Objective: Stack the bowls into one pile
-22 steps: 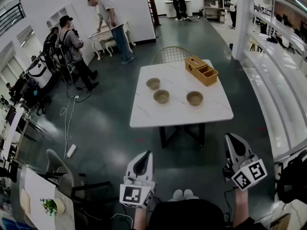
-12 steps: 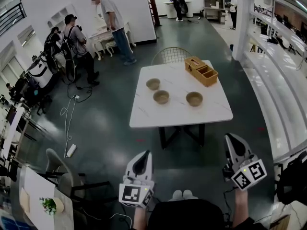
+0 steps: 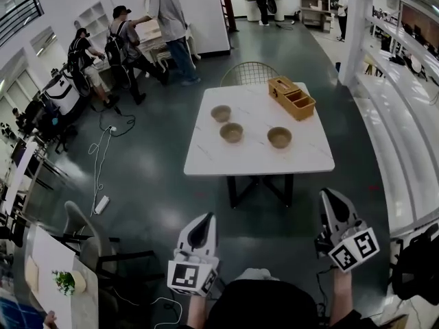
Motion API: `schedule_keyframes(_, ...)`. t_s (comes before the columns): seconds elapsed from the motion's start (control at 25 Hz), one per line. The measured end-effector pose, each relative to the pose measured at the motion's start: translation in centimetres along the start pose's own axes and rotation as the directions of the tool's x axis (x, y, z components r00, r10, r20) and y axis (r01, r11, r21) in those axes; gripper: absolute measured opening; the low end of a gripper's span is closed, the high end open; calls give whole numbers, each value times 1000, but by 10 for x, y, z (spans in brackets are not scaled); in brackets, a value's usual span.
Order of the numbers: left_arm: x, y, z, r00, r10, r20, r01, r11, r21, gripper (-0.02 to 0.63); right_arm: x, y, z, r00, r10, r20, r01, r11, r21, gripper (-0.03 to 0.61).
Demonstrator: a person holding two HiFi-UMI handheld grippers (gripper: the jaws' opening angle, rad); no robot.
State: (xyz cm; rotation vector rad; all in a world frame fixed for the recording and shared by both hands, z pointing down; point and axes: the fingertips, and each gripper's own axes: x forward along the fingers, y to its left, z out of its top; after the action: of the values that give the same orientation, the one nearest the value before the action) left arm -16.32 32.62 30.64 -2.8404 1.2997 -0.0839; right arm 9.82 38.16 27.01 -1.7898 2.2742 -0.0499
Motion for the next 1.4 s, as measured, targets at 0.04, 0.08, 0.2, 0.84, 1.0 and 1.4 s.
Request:
schedule_keyframes(0.04,-1,-2,-3,1000,4,-4,-4,1000,-2,14,0,0,-2,1000,8,-1,-8,1000,9,14)
schedule_keyframes(0.08,-2,-3,-5,1000,10,-9,-10,1000,-6,14,1,-1,-5,1000,14,-4,-14,1000,17,14)
schedule_keyframes(0.2,0,-2,-12,999,31,-18,-31,999,-15,14,6,-5,-13,1000,23,-16,-22,999,32,14)
schedule_keyframes(0.84,92,56,-26,999,26,-35,-29,997,-76,14,101,-49,-30,999,11,-32,-9,997,71,14)
schedule_keyframes(1.0,132,74,-25,1000,4,-28,-6,997,-79,14,133,-67,-36,999,-8,-42,10,997,71,14)
schedule_keyframes(1.4,207,109,-24,998,-52,-30,49,995,-87,14,190,-105,-44,996,-72,-55,77,993,85,14)
